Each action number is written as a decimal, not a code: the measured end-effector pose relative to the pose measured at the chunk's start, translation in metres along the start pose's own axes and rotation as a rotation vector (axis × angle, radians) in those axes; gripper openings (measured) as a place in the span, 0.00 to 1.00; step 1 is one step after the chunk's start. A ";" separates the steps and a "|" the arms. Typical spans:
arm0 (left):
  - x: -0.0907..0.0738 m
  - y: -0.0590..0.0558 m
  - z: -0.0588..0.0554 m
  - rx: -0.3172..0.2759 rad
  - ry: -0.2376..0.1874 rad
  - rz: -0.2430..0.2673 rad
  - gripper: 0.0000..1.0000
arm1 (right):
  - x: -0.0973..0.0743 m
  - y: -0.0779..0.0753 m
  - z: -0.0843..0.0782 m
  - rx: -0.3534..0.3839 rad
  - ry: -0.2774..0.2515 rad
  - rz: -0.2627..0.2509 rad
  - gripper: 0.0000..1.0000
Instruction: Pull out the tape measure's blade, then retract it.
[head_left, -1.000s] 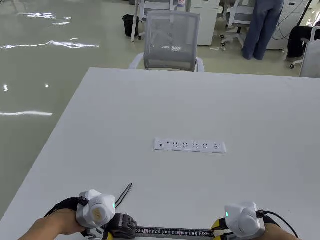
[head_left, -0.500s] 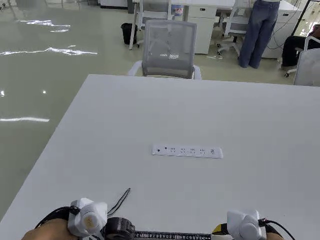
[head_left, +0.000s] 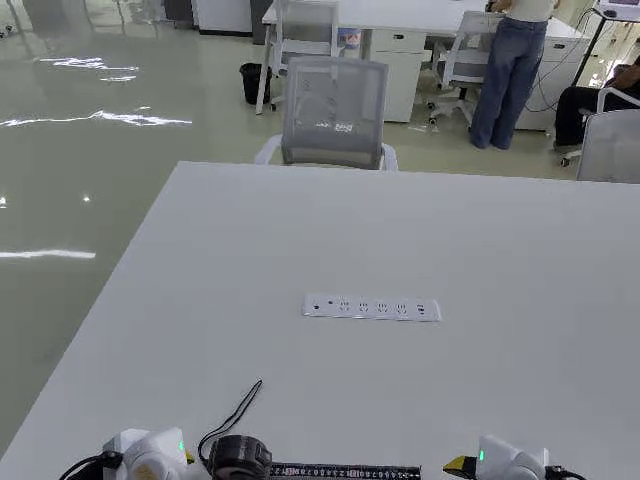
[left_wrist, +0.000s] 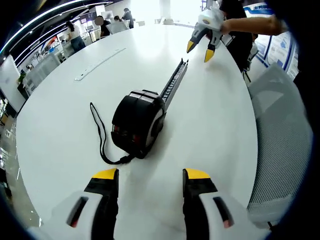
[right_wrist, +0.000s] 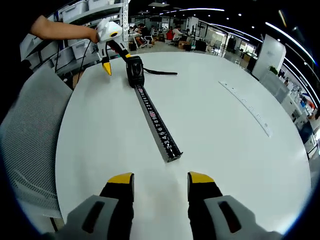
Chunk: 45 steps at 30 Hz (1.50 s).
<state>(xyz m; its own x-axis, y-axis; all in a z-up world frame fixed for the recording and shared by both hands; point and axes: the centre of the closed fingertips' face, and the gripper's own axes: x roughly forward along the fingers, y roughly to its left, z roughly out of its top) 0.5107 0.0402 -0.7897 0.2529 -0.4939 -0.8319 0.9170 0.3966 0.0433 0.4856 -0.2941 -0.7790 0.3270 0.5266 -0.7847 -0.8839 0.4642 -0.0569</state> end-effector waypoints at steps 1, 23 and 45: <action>-0.002 -0.003 0.001 -0.010 -0.016 0.006 0.50 | -0.002 0.003 -0.001 0.011 0.002 -0.005 0.44; -0.045 -0.043 0.009 -0.252 -0.190 0.149 0.82 | -0.031 0.043 0.004 0.217 -0.056 -0.174 0.82; -0.072 -0.070 0.036 -0.323 -0.292 0.269 0.93 | -0.053 0.074 0.021 0.270 -0.111 -0.256 0.92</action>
<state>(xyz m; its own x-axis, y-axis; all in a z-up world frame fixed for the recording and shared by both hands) 0.4391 0.0204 -0.7129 0.5853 -0.5186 -0.6233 0.6767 0.7359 0.0231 0.4094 -0.2729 -0.7290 0.5731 0.4363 -0.6937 -0.6541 0.7535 -0.0665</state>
